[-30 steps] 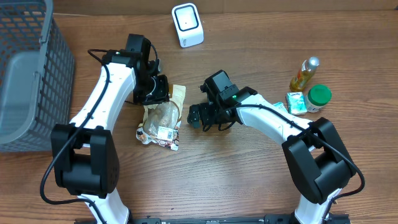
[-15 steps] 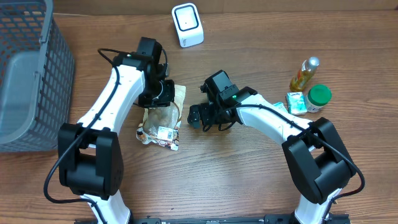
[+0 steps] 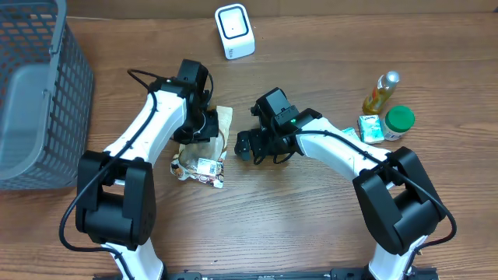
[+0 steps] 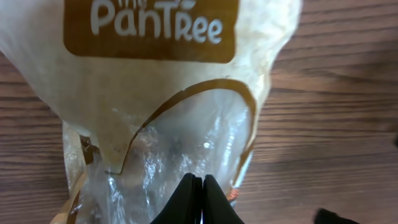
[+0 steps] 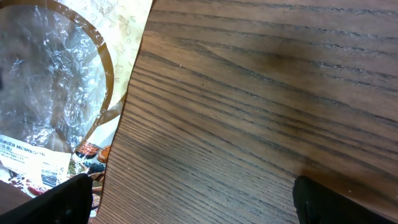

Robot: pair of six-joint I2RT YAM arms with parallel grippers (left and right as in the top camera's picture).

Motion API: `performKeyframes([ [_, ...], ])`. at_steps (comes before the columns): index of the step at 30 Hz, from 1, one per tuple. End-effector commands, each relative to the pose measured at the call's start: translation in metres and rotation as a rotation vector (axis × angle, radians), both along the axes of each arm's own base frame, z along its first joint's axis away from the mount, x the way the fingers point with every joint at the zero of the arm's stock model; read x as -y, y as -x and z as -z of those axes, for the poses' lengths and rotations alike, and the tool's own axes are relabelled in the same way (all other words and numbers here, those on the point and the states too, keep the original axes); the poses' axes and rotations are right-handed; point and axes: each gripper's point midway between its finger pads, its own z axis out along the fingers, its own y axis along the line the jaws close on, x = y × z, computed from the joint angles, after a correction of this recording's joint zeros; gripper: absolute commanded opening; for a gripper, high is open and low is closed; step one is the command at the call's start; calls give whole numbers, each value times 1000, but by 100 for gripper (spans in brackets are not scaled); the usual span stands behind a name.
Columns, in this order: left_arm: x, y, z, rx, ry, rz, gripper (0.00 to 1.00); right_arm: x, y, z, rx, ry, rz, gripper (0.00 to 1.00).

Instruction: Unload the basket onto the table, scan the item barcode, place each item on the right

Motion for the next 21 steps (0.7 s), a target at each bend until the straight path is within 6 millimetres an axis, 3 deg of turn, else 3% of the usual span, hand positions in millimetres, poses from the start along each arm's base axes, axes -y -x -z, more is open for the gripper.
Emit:
performKeyframes([
  [1, -5, 6, 7, -7, -35, -11, 8, 1, 0, 0, 4, 3, 7, 100],
  [15, -14, 6, 8, -7, -82, -49, 8, 1, 0, 0, 4, 3, 6, 100],
  [18, -15, 4, -7, -16, -92, -51, 4, 1, 0, 0, 4, 3, 7, 100],
  [21, -21, -10, -35, 19, -127, -60, 4, 1, -1, 0, 7, 1, 7, 100],
])
